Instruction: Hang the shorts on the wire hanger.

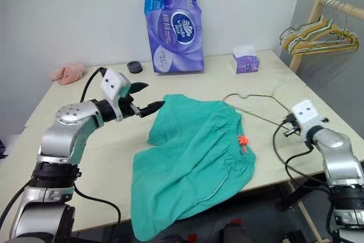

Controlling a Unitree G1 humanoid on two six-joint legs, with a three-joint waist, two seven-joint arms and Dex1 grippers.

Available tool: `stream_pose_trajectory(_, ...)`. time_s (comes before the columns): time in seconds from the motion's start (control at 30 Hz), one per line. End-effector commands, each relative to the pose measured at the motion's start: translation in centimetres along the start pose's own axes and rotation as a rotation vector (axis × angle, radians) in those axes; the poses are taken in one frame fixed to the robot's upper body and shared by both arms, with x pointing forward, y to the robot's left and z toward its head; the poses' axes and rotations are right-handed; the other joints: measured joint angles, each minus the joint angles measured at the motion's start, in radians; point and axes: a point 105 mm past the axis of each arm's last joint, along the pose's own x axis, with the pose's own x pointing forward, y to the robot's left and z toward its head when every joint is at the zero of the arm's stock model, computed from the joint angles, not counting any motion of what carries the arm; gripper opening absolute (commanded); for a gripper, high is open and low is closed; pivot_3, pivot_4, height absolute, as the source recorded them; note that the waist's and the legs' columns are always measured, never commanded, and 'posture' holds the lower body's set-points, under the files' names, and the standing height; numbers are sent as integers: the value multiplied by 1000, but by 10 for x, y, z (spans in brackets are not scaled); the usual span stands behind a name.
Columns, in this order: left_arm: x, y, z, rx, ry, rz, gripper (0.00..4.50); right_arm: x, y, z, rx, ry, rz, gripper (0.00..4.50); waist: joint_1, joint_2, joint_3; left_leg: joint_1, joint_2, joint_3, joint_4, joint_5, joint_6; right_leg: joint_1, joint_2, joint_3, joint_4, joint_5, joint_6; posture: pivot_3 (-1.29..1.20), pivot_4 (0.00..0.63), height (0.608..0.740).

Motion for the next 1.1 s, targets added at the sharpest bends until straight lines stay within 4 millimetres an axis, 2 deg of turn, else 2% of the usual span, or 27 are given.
stream_pose_trajectory(0.03, -11, -16, 1, -84, 19, -178, 4500, -4, 11, 39, -214, -147, 29, 30, 0, 0, 0, -1, 0, 0, 0, 0, 0, -1, 0, 0, 0, 0, 0, -172, 29, 740)
stream_pose_trajectory(0.3, -22, -44, -27, -182, 163, -386, 4500, -6, 52, 87, -516, -393, 131, 30, 1, 0, 0, -5, 0, 0, 0, 2, -4, -7, 0, 0, 1, 0, 0, -172, 33, 740)
stream_pose_trajectory(0.43, -22, -60, -36, -199, 191, -453, 4500, -9, 62, 104, -590, -487, 153, 30, 1, 0, 0, -6, 0, 0, 0, 2, -4, -7, 0, 1, 1, 1, -1, -172, 34, 740)
stream_pose_trajectory(0.67, -24, -82, -51, -215, 236, -539, 4500, -14, 74, 127, -614, -603, 172, 30, 1, 0, 0, -6, 0, 0, 0, 2, -4, -7, 0, 1, 1, 1, -1, -172, 35, 740)
stream_pose_trajectory(1.0, -22, -97, -59, -226, 257, -585, 4500, -16, 78, 135, -556, -632, 175, 30, 1, 0, 0, -5, 0, 0, 0, 1, -2, -8, 0, 1, 2, 1, -2, -176, 38, 740)
stream_pose_trajectory(1.1, -23, -104, -63, -227, 269, -610, 3924, -16, 77, 138, -527, -638, 169, 0, 1, 0, 0, -5, 0, 0, 0, 1, -2, -8, 0, 1, 2, 1, -2, -179, 37, 740)
